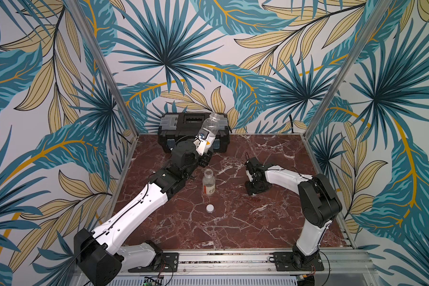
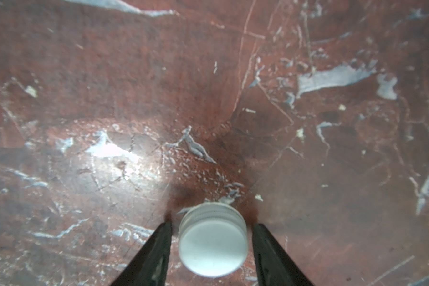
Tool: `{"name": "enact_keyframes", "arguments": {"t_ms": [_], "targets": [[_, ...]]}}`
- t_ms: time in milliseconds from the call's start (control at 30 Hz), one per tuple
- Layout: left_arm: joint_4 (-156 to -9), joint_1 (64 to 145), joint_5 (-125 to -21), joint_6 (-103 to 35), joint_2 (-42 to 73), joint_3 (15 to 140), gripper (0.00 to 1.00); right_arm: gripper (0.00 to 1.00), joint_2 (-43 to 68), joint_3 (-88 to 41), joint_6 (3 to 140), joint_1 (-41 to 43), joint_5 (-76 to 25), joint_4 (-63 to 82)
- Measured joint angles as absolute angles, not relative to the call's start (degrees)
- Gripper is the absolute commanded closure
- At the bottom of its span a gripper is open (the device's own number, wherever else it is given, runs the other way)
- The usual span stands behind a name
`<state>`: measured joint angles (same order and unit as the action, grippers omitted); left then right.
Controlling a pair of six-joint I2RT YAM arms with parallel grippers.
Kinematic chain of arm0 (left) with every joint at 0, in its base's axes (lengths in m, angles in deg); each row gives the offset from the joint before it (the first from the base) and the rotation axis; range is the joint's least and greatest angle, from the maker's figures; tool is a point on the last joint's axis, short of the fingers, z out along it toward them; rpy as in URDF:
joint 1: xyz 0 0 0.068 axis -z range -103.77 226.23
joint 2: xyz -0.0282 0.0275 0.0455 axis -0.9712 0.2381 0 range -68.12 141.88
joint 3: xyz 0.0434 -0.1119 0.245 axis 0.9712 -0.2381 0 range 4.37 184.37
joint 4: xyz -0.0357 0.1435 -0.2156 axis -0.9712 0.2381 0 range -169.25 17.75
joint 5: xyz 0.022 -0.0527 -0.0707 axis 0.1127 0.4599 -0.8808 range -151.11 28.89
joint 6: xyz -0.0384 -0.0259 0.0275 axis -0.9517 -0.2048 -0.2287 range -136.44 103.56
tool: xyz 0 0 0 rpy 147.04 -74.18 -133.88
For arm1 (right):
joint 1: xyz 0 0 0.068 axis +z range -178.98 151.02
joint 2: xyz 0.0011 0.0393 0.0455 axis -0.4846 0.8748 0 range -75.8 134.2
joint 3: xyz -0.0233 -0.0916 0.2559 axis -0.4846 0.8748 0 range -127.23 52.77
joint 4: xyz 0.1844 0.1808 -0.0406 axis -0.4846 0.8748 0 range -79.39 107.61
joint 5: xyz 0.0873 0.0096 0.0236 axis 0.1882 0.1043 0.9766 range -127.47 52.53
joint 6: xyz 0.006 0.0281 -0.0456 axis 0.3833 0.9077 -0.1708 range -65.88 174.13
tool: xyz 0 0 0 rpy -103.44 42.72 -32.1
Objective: Screw on the bottle caps
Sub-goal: Pick up the bottle cap from the center of the board.
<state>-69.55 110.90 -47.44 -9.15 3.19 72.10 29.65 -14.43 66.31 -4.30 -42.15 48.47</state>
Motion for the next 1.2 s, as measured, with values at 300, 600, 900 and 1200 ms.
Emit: {"name": "enact_keyframes", "arguments": {"t_ms": [300,600,900,1200], "targets": [[-69.53,110.9,-48.1,-9.18,3.19,72.1,1.0,0.4,29.58,-14.43,66.33,-4.3,-42.18,48.36],[-69.55,110.9,-48.3,-9.18,3.21,72.1,1.0,0.47,29.41,-14.24,66.99,-4.3,-42.2,48.1],[-69.55,110.9,-48.4,-9.18,3.69,72.1,1.0,0.4,28.45,-13.34,67.91,-4.3,-42.26,47.93],[-69.55,110.9,-48.51,-9.18,3.95,72.1,1.0,0.49,28.18,-12.47,68.19,-4.36,-42.33,47.73]]}}
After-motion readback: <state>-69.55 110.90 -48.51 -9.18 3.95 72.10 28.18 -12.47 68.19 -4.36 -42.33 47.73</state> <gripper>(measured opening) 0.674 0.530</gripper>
